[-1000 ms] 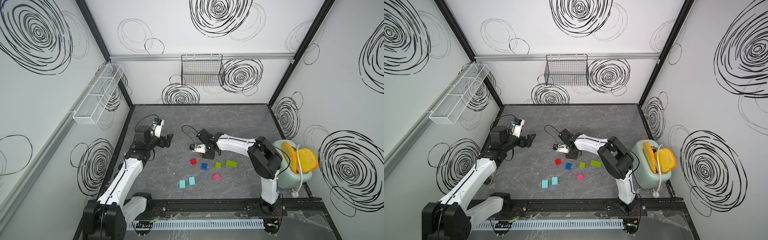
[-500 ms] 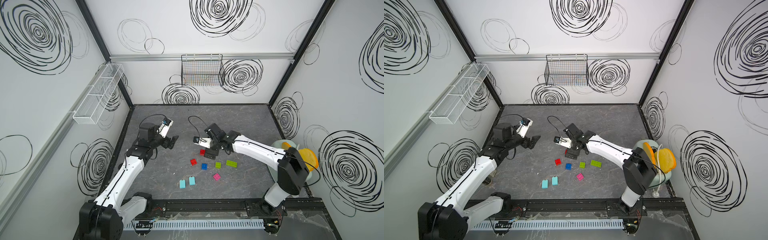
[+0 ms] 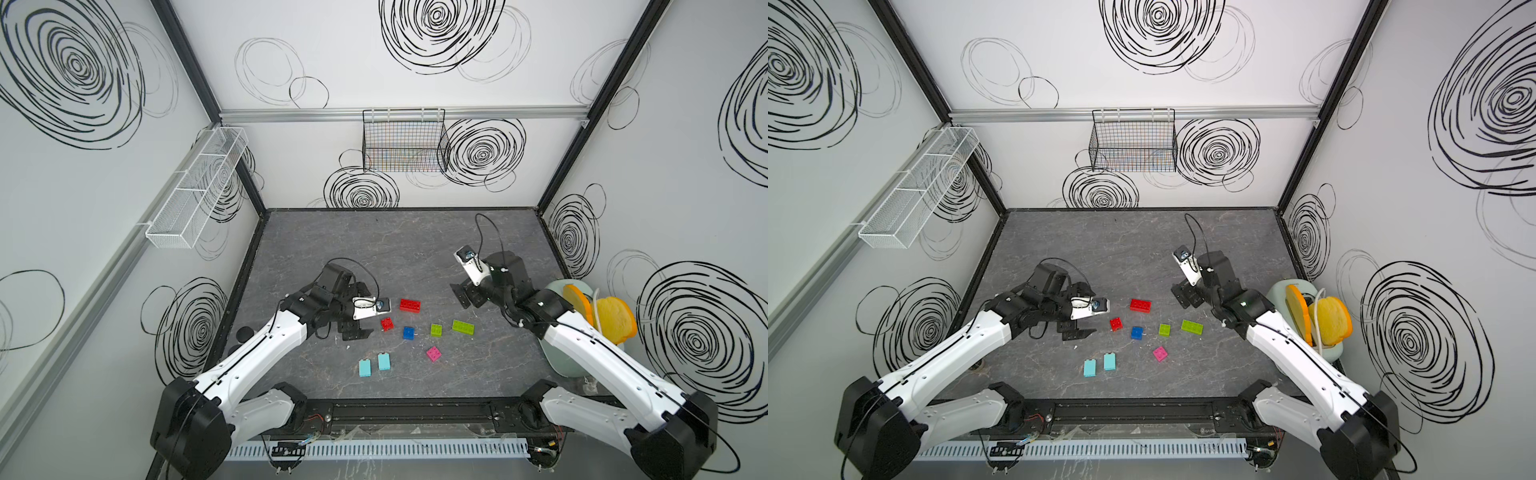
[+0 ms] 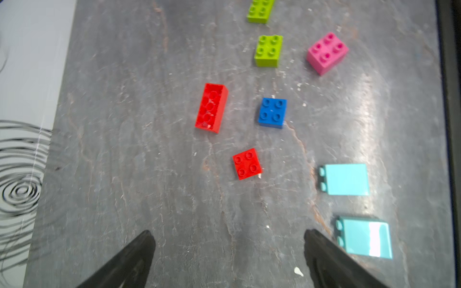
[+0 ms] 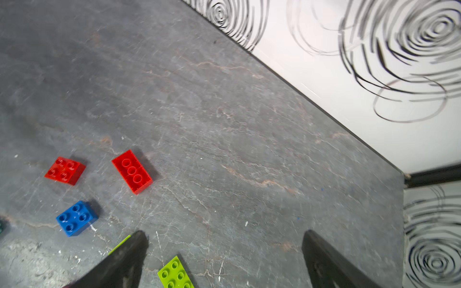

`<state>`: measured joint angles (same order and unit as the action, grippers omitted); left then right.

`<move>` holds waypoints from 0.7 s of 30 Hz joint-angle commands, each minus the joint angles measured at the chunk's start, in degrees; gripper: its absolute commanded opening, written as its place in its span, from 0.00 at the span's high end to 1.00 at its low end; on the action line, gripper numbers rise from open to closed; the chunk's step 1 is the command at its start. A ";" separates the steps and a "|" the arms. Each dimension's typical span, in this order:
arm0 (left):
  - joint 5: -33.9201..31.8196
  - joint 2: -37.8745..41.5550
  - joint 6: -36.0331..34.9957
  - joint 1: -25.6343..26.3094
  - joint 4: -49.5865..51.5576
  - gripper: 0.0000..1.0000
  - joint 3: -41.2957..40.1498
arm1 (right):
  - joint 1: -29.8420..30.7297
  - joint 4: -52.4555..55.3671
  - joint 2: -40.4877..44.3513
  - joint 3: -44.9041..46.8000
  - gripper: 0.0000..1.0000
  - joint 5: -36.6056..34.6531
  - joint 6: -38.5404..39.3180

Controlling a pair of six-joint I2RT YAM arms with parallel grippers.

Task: Assemble a giraffe with lego
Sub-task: Pick up the lego brick from the center of the board.

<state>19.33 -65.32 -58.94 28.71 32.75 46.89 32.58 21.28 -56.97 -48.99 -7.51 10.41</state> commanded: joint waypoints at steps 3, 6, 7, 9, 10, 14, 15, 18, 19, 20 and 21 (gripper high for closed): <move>-0.45 -3.68 -14.23 4.60 5.82 0.02 3.14 | -1.31 -5.48 7.78 6.75 0.01 -4.79 -8.00; -2.36 -5.93 -16.45 7.74 6.69 0.02 3.99 | -1.35 -8.55 13.30 11.73 0.01 -4.63 -8.98; -2.75 -6.53 -17.46 8.70 6.87 0.02 3.99 | -1.35 -9.98 15.27 13.53 0.01 -5.01 -9.70; -4.19 -7.76 -18.94 10.98 6.92 0.01 3.89 | -1.41 -12.15 19.28 16.78 0.01 -5.89 -10.28; -5.43 -8.45 -19.48 12.58 6.96 0.01 3.89 | -1.37 -12.73 21.04 18.27 0.01 -6.55 -10.49; -6.85 -10.80 -21.30 16.77 6.15 0.03 3.44 | -1.38 -14.57 28.20 23.01 0.01 -9.34 -11.18; -7.04 -11.50 -22.13 17.63 5.92 0.05 3.30 | -1.44 -15.10 30.46 24.37 0.01 -9.98 -11.12; -10.07 -14.17 -23.41 20.28 5.83 0.13 3.61 | -3.26 -15.65 34.15 25.52 0.01 -8.76 -11.34; -10.65 -15.05 -23.61 20.76 5.94 0.14 3.92 | -4.00 -15.63 34.21 25.57 0.01 -9.03 -11.42; -10.72 -15.64 -23.95 20.96 6.17 0.15 4.16 | -4.56 -15.79 34.34 25.65 0.01 -9.18 -11.42; -10.71 -16.28 -24.79 21.08 6.43 0.15 4.26 | -4.81 -16.30 34.87 25.94 0.01 -9.03 -11.23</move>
<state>10.57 -80.18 -80.82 49.23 37.87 49.45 28.80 8.08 -22.92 -23.66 -15.59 -0.05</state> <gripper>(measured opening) 0.855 0.992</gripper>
